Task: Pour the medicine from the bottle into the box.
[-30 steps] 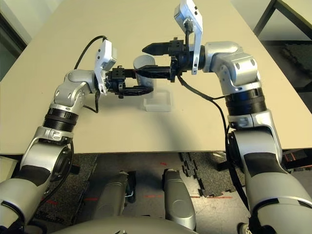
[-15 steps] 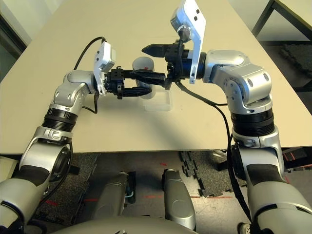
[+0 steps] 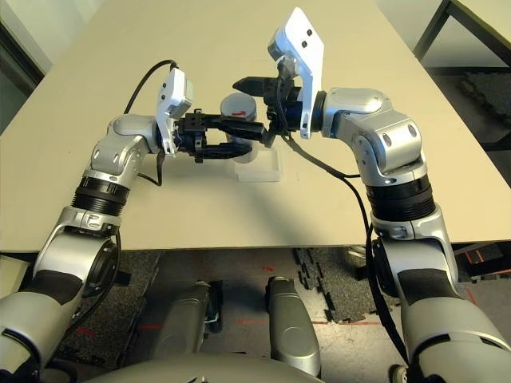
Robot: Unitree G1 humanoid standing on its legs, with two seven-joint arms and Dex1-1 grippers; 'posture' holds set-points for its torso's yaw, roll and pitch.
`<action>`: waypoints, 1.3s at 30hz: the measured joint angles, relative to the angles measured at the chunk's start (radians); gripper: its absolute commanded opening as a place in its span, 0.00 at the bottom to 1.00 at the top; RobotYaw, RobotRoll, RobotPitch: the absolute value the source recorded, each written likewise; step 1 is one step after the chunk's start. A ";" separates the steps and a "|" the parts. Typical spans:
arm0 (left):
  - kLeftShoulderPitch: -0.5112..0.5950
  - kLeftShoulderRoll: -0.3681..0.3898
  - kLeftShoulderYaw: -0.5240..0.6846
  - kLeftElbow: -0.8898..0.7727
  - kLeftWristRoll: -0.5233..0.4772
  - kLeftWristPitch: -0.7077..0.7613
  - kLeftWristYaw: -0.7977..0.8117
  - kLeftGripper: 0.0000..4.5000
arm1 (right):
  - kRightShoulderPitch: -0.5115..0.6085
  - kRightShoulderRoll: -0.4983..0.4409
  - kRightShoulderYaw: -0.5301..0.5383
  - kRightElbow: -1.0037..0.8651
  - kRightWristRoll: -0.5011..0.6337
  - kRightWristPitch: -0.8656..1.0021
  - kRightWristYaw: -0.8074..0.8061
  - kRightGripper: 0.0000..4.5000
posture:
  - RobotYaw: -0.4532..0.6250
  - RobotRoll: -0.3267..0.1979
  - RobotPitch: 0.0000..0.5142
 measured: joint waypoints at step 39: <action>-0.031 -0.003 0.004 0.168 0.003 -0.105 -0.006 0.58 | 0.081 -0.008 -0.075 -0.162 0.141 0.175 -0.156 1.00 | 0.26 0.62 0.27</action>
